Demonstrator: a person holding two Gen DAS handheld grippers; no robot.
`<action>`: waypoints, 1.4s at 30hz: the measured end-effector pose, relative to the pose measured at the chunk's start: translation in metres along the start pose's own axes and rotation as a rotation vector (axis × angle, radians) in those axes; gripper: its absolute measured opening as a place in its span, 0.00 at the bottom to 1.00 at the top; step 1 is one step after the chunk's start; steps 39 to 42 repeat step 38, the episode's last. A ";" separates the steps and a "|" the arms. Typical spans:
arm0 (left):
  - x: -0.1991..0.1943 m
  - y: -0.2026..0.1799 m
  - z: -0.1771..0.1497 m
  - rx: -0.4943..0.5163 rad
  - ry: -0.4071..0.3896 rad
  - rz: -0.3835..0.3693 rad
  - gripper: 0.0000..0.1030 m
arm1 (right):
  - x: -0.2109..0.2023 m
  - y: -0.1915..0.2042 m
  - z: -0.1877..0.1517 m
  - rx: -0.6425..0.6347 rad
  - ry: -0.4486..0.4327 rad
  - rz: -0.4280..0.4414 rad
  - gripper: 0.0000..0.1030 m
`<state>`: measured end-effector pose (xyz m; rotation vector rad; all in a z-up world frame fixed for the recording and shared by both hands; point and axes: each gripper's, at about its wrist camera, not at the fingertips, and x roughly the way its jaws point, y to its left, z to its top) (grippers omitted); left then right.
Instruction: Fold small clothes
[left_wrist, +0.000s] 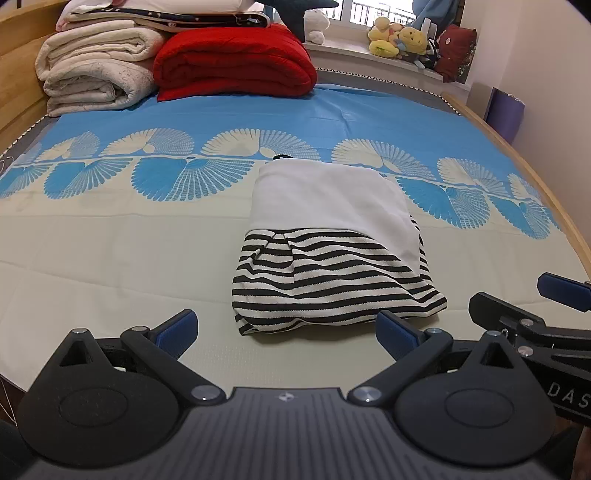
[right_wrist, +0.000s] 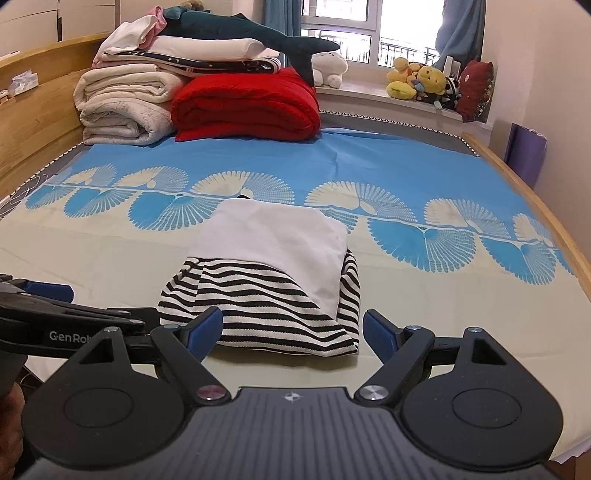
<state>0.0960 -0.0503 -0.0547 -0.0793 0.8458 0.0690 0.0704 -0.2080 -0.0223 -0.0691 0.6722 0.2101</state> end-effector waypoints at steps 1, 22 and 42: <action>0.000 0.000 0.000 0.000 0.000 0.000 0.99 | 0.000 0.000 0.000 0.000 0.000 -0.001 0.82; 0.000 -0.001 0.000 0.000 0.000 0.003 0.99 | 0.000 0.004 0.000 -0.010 -0.001 -0.004 0.82; 0.002 0.004 -0.002 0.012 0.007 0.000 0.99 | 0.000 0.001 -0.001 -0.021 -0.001 0.002 0.82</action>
